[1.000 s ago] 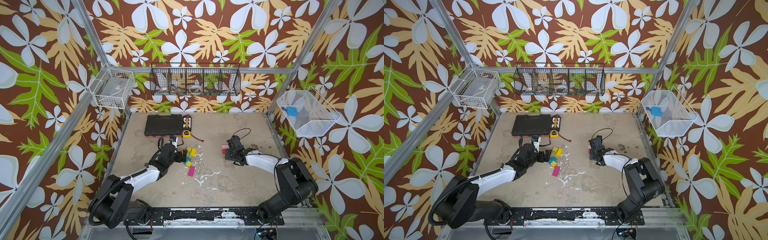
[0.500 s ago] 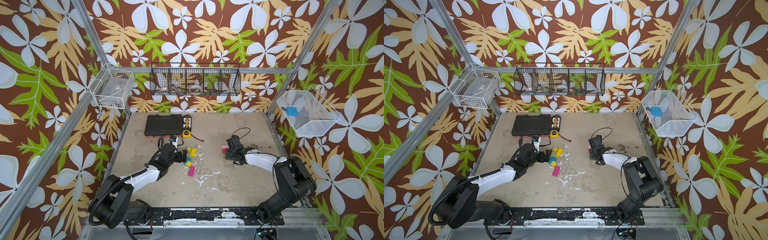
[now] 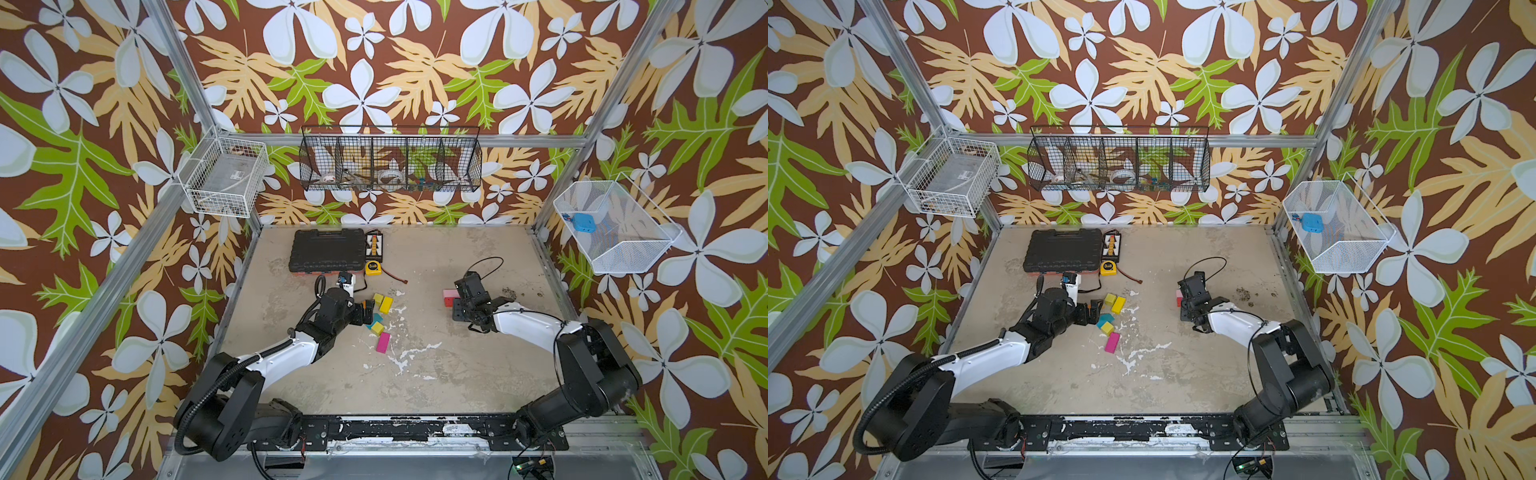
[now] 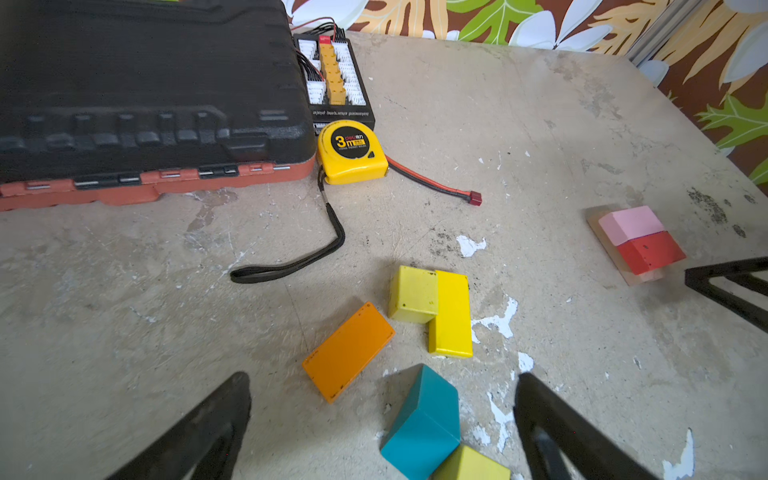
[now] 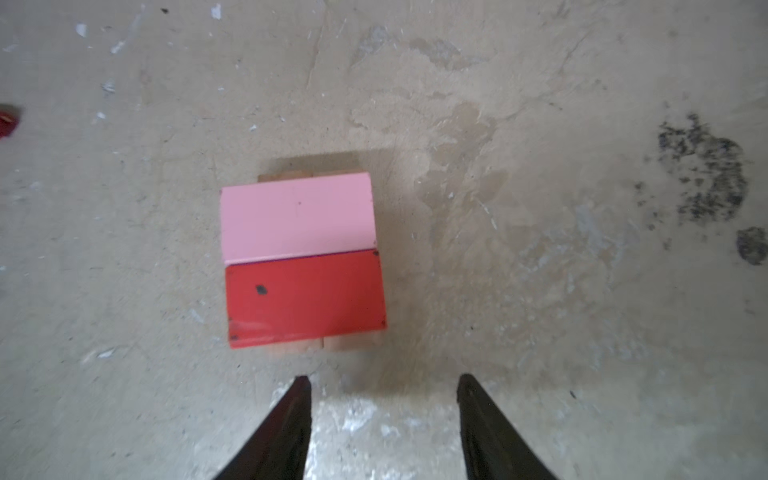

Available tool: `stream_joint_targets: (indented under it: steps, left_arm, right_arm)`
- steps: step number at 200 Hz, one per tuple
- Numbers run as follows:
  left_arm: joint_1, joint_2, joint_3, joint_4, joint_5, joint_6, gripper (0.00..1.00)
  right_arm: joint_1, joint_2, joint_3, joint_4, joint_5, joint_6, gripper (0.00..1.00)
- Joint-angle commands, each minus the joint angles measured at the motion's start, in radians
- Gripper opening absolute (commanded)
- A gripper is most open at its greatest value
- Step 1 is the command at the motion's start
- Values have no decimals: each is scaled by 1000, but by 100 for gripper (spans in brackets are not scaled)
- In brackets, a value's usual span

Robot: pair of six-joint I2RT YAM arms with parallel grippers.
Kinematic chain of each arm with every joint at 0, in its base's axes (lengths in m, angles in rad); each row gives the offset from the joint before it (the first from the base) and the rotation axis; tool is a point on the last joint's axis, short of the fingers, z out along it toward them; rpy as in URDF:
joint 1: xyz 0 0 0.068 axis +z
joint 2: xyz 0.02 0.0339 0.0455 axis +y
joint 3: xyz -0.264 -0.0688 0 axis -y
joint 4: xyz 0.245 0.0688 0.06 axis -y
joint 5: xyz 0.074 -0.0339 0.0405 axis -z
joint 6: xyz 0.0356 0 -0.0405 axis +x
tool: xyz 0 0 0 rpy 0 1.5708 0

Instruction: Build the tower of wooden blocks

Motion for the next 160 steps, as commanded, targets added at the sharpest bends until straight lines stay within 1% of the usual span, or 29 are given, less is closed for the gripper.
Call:
stream_joint_targets:
  steps: [1, 31, 46, 53, 61, 76, 86, 96, 100, 108, 114, 122, 129, 141, 148, 160]
  left_arm:
    - [0, -72, -45, 60, -51, -11, 100]
    - [2, -187, -119, 105, -134, -28, 100]
    - [6, -208, -115, 85, -213, -36, 100]
    - [13, -216, -108, 65, -260, -38, 100]
    - [17, -232, -106, 53, -319, -31, 100]
    - [17, -279, -140, 90, -415, -20, 100]
    - [17, -312, -153, 74, -494, -31, 100]
    - [17, -332, -159, 43, -562, -44, 100]
    - [17, -337, -166, 38, -577, -49, 100]
    - [28, -338, -198, 69, -571, -48, 100]
    - [43, -334, -206, 92, -542, -50, 100]
    - [59, -331, -195, 87, -445, -35, 100]
    - [66, -321, -194, 102, -389, -22, 100]
    - [67, -293, -184, 99, -378, -30, 100]
    - [68, -278, -172, 88, -370, -29, 100]
    - [69, -256, -138, 45, -310, -30, 100]
  right_arm:
    - [54, -101, -10, -12, 87, 48, 63]
    - [221, -294, -43, -5, 197, 130, 72]
    - [284, -375, -85, 71, 200, 163, 73]
    - [299, -394, -107, 111, 196, 172, 74]
    - [311, -410, -148, 183, 198, 179, 77]
    - [312, -391, -147, 224, 131, 161, 78]
    - [312, -355, -97, 175, 62, 156, 77]
    - [311, -313, -49, 121, -3, 177, 77]
    - [313, -301, -41, 130, -56, 175, 76]
    - [322, -286, -50, 185, -152, 166, 75]
    - [342, -276, -57, 221, -175, 170, 75]
    - [382, -258, -48, 221, -151, 184, 77]
    - [424, -239, -25, 209, -129, 176, 77]
    - [495, -200, 35, 142, -64, 166, 74]
    - [536, -182, 65, 102, -26, 167, 74]
    - [590, -165, 98, 50, 6, 183, 73]
